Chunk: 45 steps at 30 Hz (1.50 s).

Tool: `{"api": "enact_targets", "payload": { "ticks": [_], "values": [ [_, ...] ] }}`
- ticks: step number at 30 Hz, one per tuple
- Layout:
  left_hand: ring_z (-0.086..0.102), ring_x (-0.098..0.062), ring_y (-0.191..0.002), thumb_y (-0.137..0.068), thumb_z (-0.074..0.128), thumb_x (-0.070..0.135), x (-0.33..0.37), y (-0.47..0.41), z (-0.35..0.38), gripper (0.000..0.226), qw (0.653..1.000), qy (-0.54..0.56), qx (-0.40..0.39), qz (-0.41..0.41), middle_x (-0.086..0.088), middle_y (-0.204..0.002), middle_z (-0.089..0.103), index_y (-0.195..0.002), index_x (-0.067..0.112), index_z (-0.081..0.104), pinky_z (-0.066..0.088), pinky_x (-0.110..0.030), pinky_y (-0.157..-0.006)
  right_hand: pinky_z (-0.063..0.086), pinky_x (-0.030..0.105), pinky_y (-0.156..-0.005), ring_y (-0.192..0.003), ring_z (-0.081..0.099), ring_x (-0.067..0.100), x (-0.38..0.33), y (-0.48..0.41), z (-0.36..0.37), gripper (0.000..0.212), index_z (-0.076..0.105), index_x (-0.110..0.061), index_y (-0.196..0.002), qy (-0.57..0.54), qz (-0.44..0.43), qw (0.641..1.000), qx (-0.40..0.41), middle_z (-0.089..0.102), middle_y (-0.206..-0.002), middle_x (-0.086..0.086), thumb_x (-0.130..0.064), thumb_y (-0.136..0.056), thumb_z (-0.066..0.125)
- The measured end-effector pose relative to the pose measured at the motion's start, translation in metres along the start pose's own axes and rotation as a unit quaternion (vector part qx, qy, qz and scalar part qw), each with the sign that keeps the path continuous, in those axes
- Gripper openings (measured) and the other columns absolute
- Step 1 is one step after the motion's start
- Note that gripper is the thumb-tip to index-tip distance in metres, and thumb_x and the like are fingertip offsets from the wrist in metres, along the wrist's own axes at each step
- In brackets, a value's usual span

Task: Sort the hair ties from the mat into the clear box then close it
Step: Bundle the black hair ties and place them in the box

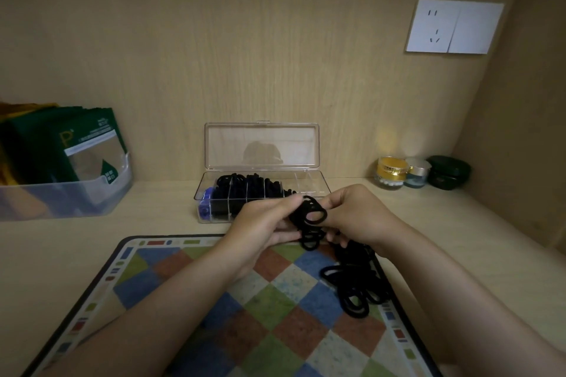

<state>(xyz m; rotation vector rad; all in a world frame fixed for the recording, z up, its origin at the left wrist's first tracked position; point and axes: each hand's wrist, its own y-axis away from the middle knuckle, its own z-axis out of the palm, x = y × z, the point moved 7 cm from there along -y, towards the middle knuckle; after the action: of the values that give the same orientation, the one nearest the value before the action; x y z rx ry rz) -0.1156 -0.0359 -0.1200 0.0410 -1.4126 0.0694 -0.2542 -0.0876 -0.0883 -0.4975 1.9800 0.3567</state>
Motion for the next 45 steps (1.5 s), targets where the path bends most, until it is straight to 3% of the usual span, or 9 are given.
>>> {"api": "enact_targets", "payload": {
  "ticks": [5, 11, 15, 20, 26, 29, 33, 37, 45],
  "values": [
    [0.074, -0.018, -0.098, -0.09, 0.07, 0.01, -0.006, -0.003, -0.011, 0.026, 0.998, -0.04, 0.047, -0.018, -0.008, -0.108, 0.076, -0.116, 0.008, 0.072, 0.061, -0.032, -0.083, 0.045, 0.026, -0.042, -0.045, 0.054, 0.018, -0.003, -0.003, 0.009, 0.015, 0.075, -0.008, -0.08, 0.079, -0.023, 0.997, 0.003, 0.064, -0.056, 0.009, -0.021, -0.078, 0.083],
    [0.074, -0.02, -0.096, -0.092, 0.066, 0.008, -0.003, -0.004, -0.017, 0.016, 0.996, -0.048, 0.076, -0.006, -0.007, -0.101, 0.077, -0.107, 0.009, 0.075, 0.062, -0.028, -0.077, 0.05, 0.024, -0.044, -0.054, 0.064, 0.012, -0.004, 0.0, 0.007, 0.021, 0.072, -0.009, -0.099, -0.026, -0.017, 0.999, -0.013, 0.07, -0.066, 0.002, -0.007, -0.08, 0.08],
    [0.075, -0.017, -0.092, -0.093, 0.066, 0.008, -0.003, -0.005, -0.021, 0.018, 0.993, -0.062, 0.097, 0.004, -0.006, -0.099, 0.078, -0.109, 0.009, 0.074, 0.063, -0.029, -0.075, 0.053, 0.024, -0.05, -0.063, 0.069, 0.012, -0.001, 0.003, 0.006, 0.039, 0.067, -0.008, -0.113, 0.004, 0.003, 0.998, -0.06, 0.076, -0.08, 0.006, 0.007, -0.079, 0.076],
    [0.075, -0.017, -0.09, -0.09, 0.069, 0.007, 0.001, -0.005, -0.03, 0.018, 0.987, -0.079, 0.14, 0.028, -0.008, -0.099, 0.077, -0.108, 0.01, 0.074, 0.062, -0.031, -0.078, 0.058, 0.025, -0.055, -0.069, 0.073, 0.017, -0.001, 0.005, -0.006, 0.031, 0.071, -0.002, -0.102, -0.028, 0.023, 0.998, -0.059, 0.072, -0.085, 0.01, 0.017, -0.078, 0.071],
    [0.075, -0.014, -0.085, -0.089, 0.072, 0.01, 0.004, -0.003, -0.027, 0.023, 0.979, -0.135, 0.141, 0.051, -0.003, -0.094, 0.077, -0.112, 0.012, 0.073, 0.062, -0.031, -0.075, 0.046, 0.019, -0.045, -0.062, 0.067, 0.015, -0.015, 0.009, -0.003, 0.02, 0.075, -0.004, -0.092, -0.168, -0.009, 0.983, -0.067, 0.072, -0.074, 0.014, -0.003, -0.072, 0.078],
    [0.075, -0.012, -0.083, -0.086, 0.076, 0.015, 0.006, -0.002, -0.023, 0.025, 0.979, -0.149, 0.13, 0.058, 0.001, -0.093, 0.078, -0.11, 0.016, 0.075, 0.063, -0.036, -0.076, 0.047, 0.019, -0.052, -0.063, 0.065, 0.013, -0.018, 0.008, 0.004, 0.019, 0.077, -0.006, -0.086, -0.233, -0.011, 0.969, -0.084, 0.073, -0.076, 0.011, -0.009, -0.068, 0.077],
    [0.076, -0.019, -0.089, -0.084, 0.078, 0.016, 0.004, -0.001, -0.012, 0.031, 0.99, -0.091, 0.096, 0.04, -0.007, -0.099, 0.077, -0.114, 0.01, 0.073, 0.062, -0.04, -0.083, 0.045, 0.019, -0.048, -0.055, 0.062, 0.012, -0.013, 0.005, 0.008, 0.014, 0.075, 0.0, -0.093, -0.154, -0.021, 0.988, -0.02, 0.071, -0.07, 0.011, -0.001, -0.079, 0.077],
    [0.075, -0.018, -0.092, -0.088, 0.073, 0.014, 0.003, 0.0, -0.007, 0.024, 0.997, -0.028, 0.063, 0.016, -0.008, -0.101, 0.077, -0.112, 0.01, 0.074, 0.062, -0.033, -0.08, 0.047, 0.02, -0.043, -0.047, 0.061, 0.01, -0.012, 0.002, 0.0, 0.006, 0.076, -0.004, -0.086, -0.085, -0.06, 0.992, 0.071, 0.069, -0.057, 0.004, -0.002, -0.08, 0.079],
    [0.072, -0.016, -0.104, -0.094, 0.063, 0.01, 0.005, 0.001, -0.001, 0.02, 0.999, 0.052, 0.011, 0.011, -0.006, -0.109, 0.076, -0.11, 0.009, 0.073, 0.06, -0.031, -0.082, 0.045, 0.017, -0.059, -0.062, 0.059, 0.003, -0.018, 0.004, -0.009, 0.012, 0.076, -0.03, -0.081, 0.056, -0.133, 0.977, 0.158, 0.07, -0.084, -0.007, -0.023, -0.076, 0.085]
  ]
}}
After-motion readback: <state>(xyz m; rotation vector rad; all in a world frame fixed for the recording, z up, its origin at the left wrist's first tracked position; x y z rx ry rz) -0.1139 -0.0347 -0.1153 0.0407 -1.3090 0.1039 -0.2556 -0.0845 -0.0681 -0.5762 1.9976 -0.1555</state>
